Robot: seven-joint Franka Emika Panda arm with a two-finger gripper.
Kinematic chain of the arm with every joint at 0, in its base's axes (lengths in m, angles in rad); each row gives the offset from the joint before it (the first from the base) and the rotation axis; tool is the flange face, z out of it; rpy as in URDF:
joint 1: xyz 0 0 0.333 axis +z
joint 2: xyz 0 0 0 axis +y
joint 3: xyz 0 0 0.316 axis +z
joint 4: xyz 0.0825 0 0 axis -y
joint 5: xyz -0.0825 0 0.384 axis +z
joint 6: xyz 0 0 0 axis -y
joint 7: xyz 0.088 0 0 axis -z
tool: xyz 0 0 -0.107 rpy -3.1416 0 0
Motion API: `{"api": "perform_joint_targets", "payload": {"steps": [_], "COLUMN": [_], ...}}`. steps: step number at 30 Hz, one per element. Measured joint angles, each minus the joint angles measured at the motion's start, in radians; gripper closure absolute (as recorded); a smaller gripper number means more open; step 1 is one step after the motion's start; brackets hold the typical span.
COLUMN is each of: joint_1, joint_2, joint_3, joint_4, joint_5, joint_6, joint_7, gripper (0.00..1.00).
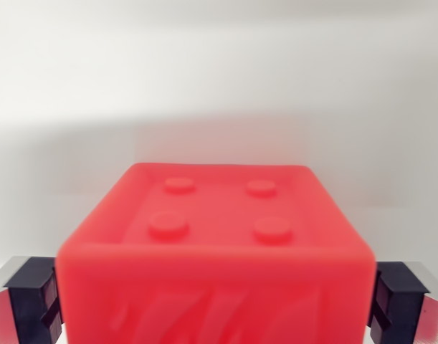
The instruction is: Destack cube
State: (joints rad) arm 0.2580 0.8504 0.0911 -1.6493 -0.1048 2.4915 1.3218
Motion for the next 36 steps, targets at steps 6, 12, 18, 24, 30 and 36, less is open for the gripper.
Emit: {"api": "perform_joint_targets", "payload": {"steps": [6,12,18,24,30,36], "joint_1": [0.000,0.000,-0.001,-0.002,-0.005,-0.009], "joint_2": [-0.001,-0.014,-0.044,-0.076,-0.113,-0.156], "joint_3": [0.000,0.000,0.001,0.004,0.008,0.013], "joint_4": [0.000,-0.004,-0.015,-0.026,-0.034,-0.043], "joint_5": [0.000,0.000,0.000,0.001,0.002,0.006], "joint_6": [0.000,-0.007,-0.024,-0.046,-0.073,-0.106], "joint_7": [0.000,0.000,0.000,0.000,0.000,-0.002], "gripper": [0.00,0.00,0.00,0.00,0.00,0.00]}}
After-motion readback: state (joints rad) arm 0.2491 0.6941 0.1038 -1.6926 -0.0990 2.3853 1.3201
